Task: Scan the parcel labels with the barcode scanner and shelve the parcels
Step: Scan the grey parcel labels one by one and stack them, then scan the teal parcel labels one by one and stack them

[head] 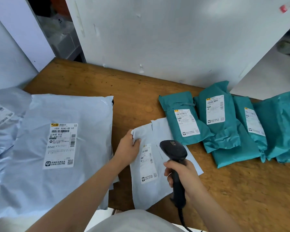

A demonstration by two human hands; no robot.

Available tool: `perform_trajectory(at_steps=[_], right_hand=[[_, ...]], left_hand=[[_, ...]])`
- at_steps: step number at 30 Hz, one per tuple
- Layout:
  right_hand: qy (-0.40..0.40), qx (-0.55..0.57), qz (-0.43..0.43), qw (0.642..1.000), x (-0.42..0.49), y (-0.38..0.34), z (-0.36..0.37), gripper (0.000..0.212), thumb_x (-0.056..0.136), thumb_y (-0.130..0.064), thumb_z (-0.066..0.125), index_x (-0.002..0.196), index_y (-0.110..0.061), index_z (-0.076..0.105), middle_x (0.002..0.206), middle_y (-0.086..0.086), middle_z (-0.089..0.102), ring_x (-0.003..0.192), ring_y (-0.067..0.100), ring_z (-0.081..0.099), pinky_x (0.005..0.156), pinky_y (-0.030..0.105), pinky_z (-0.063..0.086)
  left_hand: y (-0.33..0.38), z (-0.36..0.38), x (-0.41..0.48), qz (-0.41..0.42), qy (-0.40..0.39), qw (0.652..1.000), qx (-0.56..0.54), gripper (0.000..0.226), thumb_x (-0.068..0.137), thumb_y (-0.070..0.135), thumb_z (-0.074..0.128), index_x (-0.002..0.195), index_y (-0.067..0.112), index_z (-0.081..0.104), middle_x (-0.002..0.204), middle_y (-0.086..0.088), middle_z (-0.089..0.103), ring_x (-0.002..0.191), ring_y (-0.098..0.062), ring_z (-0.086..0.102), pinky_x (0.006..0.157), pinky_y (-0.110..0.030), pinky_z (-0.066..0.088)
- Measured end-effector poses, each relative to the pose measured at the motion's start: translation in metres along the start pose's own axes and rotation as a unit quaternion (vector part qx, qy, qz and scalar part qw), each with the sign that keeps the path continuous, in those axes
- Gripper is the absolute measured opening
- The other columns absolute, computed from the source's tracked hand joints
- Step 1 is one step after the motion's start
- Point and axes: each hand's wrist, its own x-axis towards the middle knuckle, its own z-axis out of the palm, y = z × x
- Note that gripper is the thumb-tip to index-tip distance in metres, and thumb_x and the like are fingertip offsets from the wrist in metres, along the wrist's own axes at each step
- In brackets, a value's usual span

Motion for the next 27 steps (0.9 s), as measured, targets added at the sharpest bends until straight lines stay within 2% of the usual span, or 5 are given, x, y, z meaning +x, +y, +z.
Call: perform_trajectory(at_steps=[5,13,16,19,27], right_hand=[[0.019,0.018,0.000,1.000,0.008,0.000,-0.007,0.010,0.083,-0.005,0.066,0.088,-0.006,0.057,0.056,0.011,0.058,0.040,0.019,0.044,0.044,0.026,0.038],[-0.036,-0.038,-0.033,0.998,0.022,-0.009,0.017,0.012,0.082,-0.006,0.066,0.079,-0.001,0.056,0.053,0.012,0.054,0.036,0.018,0.042,0.041,0.025,0.036],[-0.051,-0.049,-0.027,0.997,0.029,-0.010,0.023,0.013,0.082,-0.007,0.066,0.077,0.000,0.056,0.053,0.012,0.054,0.035,0.018,0.041,0.041,0.024,0.036],[-0.065,-0.061,-0.016,0.996,0.032,-0.011,0.030,0.013,0.082,-0.007,0.067,0.078,0.000,0.056,0.052,0.012,0.054,0.034,0.018,0.042,0.040,0.023,0.036],[-0.059,-0.064,-0.015,0.996,0.028,-0.017,0.028,0.012,0.082,-0.007,0.068,0.084,-0.002,0.058,0.055,0.012,0.056,0.035,0.017,0.044,0.039,0.023,0.037]], left_hand=[[0.041,-0.057,-0.005,0.117,0.011,0.993,0.030,0.020,0.098,0.013,0.046,0.118,0.015,0.048,0.104,0.006,0.060,0.098,-0.012,0.056,0.072,-0.003,0.039],[0.033,-0.253,-0.033,0.038,0.157,0.986,-0.029,0.007,0.086,0.025,0.066,0.083,0.019,0.063,0.078,0.003,0.066,0.080,-0.017,0.058,0.078,-0.031,0.046],[-0.003,-0.295,-0.031,-0.087,0.231,0.932,0.265,0.046,0.085,0.035,0.065,0.119,0.006,0.054,0.101,-0.022,0.064,0.100,-0.037,0.059,0.085,-0.045,0.047],[-0.037,-0.279,-0.030,-0.190,0.249,0.849,0.425,0.082,0.089,0.043,0.055,0.149,0.003,0.015,0.142,-0.036,0.030,0.124,-0.053,0.038,0.098,-0.061,0.033],[-0.019,-0.129,-0.006,-0.026,0.114,0.932,0.343,0.056,0.098,0.036,0.039,0.147,0.015,0.024,0.151,-0.013,0.030,0.135,-0.030,0.036,0.110,-0.042,0.032]])
